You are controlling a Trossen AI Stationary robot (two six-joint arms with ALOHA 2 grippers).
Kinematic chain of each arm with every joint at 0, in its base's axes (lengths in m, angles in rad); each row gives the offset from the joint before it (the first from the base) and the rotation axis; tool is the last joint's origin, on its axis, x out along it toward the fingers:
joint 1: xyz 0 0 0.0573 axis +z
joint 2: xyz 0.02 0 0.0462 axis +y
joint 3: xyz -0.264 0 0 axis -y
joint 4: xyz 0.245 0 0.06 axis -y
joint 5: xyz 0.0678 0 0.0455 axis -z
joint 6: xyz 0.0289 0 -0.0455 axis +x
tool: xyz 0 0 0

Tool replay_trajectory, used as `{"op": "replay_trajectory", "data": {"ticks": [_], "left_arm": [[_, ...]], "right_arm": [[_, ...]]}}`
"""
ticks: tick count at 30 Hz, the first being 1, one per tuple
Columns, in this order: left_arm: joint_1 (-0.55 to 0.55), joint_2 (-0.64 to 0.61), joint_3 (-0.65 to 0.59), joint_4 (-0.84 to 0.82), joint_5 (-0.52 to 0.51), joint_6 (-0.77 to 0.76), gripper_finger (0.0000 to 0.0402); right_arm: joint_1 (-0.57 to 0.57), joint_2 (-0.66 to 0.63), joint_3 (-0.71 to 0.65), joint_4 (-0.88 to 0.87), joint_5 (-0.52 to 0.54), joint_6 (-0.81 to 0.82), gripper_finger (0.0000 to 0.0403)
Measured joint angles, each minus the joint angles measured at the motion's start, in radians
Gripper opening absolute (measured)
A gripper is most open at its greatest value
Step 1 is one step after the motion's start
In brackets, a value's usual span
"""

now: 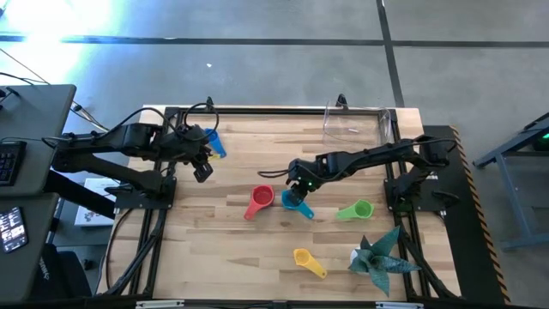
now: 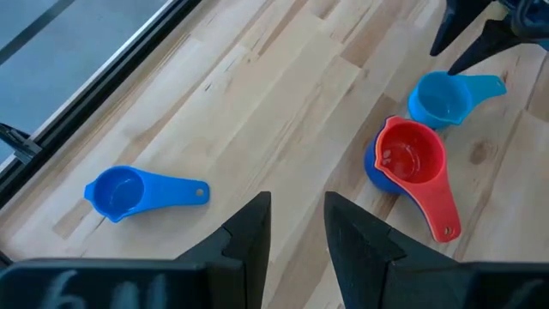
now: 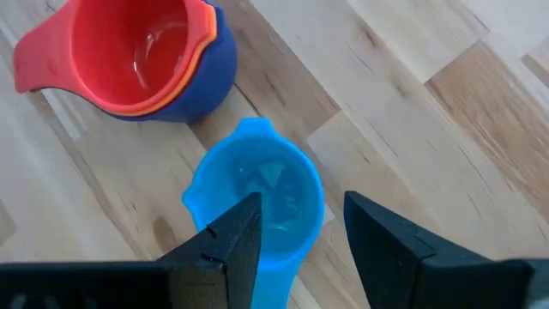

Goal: Nest measuring cups in basket
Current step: Stack the light blue measuring cup on top of the red measuring cup

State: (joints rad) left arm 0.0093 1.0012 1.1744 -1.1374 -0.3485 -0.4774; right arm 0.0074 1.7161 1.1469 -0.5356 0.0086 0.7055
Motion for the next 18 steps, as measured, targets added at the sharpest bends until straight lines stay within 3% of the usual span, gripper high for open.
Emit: {"op": "replay_trajectory", "data": {"ticks": [18], "left_arm": [[0.000,0.000,0.000,0.002,0.001,-0.001,0.0101]], "right_arm": [[0.000,0.074,0.000,-0.015,-0.038,-0.002,0.0157]]}}
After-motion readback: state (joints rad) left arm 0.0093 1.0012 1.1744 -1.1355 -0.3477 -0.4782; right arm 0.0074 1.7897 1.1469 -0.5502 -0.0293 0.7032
